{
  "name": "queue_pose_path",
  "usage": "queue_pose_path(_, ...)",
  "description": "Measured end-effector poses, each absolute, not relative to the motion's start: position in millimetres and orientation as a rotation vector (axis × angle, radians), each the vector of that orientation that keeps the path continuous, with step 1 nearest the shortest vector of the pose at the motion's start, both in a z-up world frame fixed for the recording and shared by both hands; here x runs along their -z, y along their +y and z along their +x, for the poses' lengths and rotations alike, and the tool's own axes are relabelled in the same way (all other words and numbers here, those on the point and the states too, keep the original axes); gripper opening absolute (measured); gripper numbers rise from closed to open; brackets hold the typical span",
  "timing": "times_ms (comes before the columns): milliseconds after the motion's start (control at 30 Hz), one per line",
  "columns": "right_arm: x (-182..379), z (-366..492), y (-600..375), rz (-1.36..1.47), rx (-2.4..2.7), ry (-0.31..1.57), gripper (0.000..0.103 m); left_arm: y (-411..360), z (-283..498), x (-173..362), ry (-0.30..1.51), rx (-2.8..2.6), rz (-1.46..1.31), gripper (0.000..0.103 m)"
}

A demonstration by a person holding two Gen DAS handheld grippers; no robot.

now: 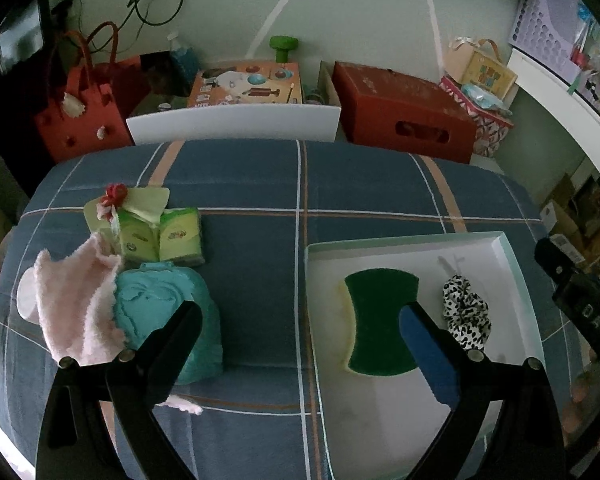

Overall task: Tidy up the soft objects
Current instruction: 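Open the left tool to drop the sponge while the right tool releases the scrunchie in the tray, then move the left tool back to the pile toward the round tan puff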

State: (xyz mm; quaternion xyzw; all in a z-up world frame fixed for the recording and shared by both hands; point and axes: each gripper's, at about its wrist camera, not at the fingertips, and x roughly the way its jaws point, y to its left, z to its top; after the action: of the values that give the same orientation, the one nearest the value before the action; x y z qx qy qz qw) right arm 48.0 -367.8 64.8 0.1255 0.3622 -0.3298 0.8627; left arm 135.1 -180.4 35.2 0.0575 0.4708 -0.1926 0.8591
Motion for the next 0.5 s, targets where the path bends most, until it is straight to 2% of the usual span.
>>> queue_pose_path(500, -86, 50, -331, 0.16, 0.639, 0.755, 0.103, -128, 119, -86, 0.85, 0.4, 0.051, 0.099)
